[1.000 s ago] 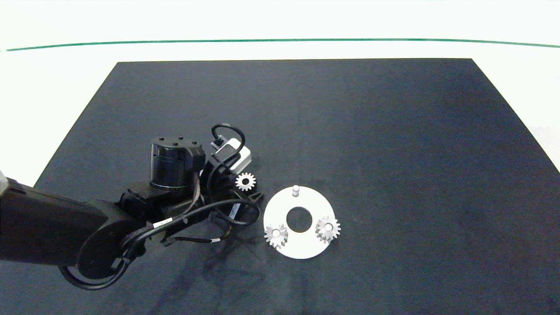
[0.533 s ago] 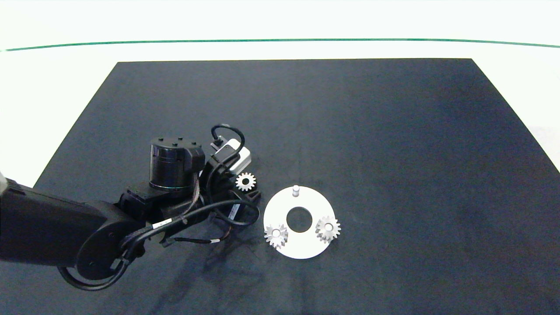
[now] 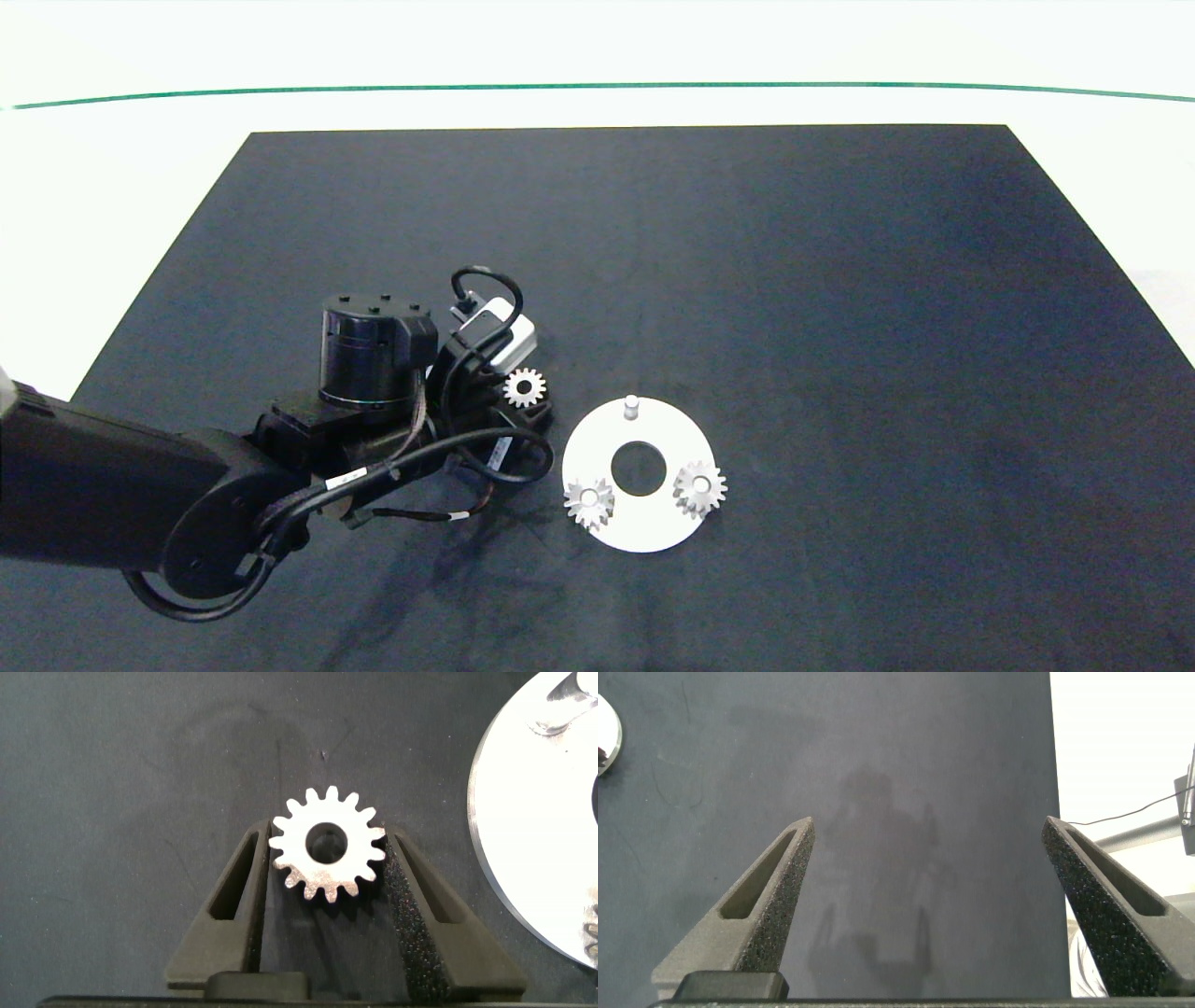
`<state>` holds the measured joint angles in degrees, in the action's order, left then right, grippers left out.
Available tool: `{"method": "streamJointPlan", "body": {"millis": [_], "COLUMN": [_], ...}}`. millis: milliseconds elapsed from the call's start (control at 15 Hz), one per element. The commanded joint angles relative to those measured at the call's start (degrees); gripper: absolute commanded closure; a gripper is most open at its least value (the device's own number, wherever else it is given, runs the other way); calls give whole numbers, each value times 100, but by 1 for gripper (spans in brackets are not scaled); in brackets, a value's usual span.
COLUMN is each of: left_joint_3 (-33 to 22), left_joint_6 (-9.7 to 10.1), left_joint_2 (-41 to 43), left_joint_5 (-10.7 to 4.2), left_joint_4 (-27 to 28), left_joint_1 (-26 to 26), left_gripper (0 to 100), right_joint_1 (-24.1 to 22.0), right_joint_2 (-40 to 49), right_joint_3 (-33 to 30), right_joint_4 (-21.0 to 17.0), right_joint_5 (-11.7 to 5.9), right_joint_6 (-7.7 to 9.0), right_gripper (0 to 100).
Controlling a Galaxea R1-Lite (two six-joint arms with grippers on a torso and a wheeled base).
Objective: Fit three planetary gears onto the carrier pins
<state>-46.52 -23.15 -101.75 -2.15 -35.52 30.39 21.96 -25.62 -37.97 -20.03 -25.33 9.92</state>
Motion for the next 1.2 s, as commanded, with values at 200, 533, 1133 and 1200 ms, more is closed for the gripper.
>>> {"method": "streamJointPlan", "body": {"millis": [200, 533, 1133, 1200], "left_joint_3": [29, 38, 143, 170], "left_joint_6": [-14, -14, -49, -49], "left_joint_2": [-11, -29, 24, 112], "left_joint_5": [-5, -5, -5, -5], "left_joint_4": [-25, -25, -34, -25], "left_joint_1": [-7, 2, 2, 28], "left_gripper": [68, 77, 95, 96], "right_joint_1": [2, 2, 2, 2], "right_joint_2": [5, -4, 5, 5], "right_joint_3": [0, 9, 9, 0], "right_joint_4": [-10, -10, -19, -19], "right_joint_5": [-16, -16, -16, -16], "right_joint_6": [10, 10, 10, 10], "right_gripper": [0, 0, 0, 0]}}
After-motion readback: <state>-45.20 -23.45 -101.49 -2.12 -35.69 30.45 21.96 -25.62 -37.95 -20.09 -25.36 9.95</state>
